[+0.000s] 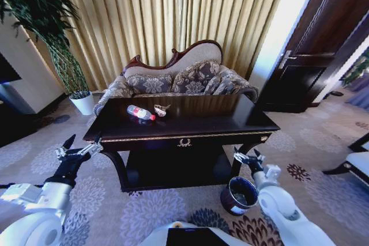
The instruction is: Move to the front of the table and place the trash on the table into the trash bin.
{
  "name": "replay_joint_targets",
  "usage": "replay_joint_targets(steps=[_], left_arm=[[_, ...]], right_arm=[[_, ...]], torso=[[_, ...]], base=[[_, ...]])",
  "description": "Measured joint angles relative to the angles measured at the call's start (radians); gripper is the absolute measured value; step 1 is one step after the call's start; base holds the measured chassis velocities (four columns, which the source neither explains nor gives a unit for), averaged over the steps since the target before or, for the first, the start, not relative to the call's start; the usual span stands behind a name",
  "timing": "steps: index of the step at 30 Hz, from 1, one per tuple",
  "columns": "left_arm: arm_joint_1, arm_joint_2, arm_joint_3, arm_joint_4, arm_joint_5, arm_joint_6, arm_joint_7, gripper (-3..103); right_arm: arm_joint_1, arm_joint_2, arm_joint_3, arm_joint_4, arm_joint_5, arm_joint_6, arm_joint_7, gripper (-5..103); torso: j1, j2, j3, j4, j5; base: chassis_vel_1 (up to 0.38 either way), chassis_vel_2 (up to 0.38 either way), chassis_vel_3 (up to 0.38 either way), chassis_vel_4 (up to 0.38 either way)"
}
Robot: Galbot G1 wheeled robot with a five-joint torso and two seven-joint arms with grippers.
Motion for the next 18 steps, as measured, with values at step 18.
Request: replay_joint_targets(steps=[18], left_arm=[[-0.001, 0.003, -0.018, 0.0, -0.008, 0.0, -0.002, 100]], right_arm=[[-0.117, 0.047, 0.038, 0.237, -0.069, -0.024, -0.044, 100]], torso=[[0.0, 0.0, 0.0, -0.0001, 0.0004]], base=[[0.0, 0.0, 0.0, 0.0]])
